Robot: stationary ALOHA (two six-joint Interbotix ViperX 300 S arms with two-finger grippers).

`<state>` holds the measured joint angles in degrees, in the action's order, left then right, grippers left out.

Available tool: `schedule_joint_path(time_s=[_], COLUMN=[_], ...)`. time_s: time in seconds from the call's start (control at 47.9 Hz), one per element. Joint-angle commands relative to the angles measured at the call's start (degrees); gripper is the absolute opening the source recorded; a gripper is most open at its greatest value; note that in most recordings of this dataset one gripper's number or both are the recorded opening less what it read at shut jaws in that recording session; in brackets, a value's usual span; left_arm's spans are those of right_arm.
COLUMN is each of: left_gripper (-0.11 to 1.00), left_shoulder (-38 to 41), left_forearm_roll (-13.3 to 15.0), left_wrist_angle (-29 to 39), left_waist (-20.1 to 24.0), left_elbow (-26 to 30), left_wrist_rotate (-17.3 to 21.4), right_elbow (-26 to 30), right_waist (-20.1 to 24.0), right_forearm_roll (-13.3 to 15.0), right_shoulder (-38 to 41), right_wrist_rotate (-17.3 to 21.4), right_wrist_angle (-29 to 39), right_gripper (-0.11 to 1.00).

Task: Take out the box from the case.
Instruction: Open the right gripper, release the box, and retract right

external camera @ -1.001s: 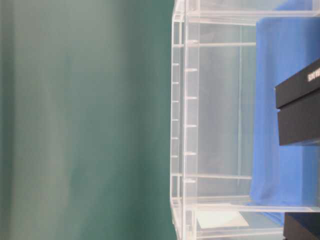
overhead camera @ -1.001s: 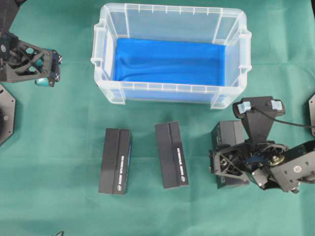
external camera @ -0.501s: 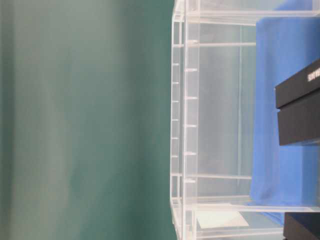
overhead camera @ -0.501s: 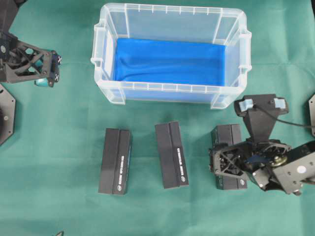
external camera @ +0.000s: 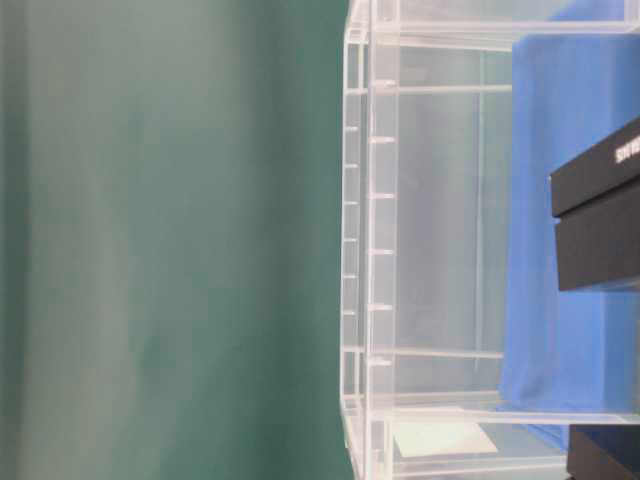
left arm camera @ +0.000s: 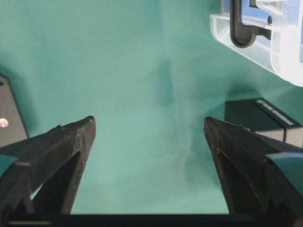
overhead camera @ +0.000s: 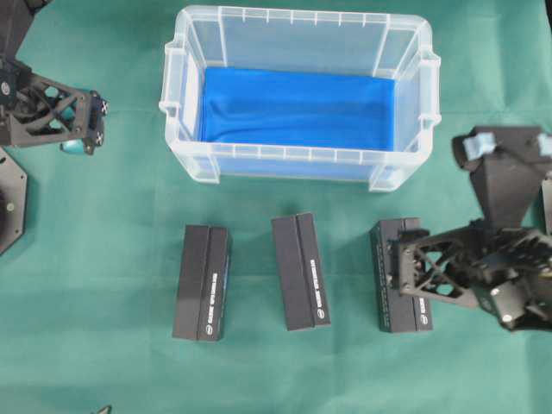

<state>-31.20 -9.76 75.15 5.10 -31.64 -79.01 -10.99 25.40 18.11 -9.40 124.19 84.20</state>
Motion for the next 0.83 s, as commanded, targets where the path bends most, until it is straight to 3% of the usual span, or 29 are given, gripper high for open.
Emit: schedule_joint_path(time_s=[0.0, 0.355, 0.814], left_gripper=[0.97, 0.97, 0.97], left_shoulder=[-0.4, -0.4, -0.4], left_forearm_roll=[-0.3, -0.3, -0.3], left_wrist_angle=[-0.2, -0.2, -0.2], left_waist=[-0.3, -1.3, -2.5], left_elbow=[0.6, 0.5, 0.5], left_wrist_rotate=[-0.1, -1.8, -2.2], right_elbow=[3.3, 5.9, 2.6], right_waist=[-0.5, -1.1, 0.8], right_forearm_roll=[0.3, 0.5, -0.8], right_shoulder=[-1.1, -0.4, -3.3], right_wrist_rotate=[-1.1, -3.0, -3.2], right_wrist_angle=[1.8, 2.3, 2.2], right_gripper=[0.95, 0.95, 0.95])
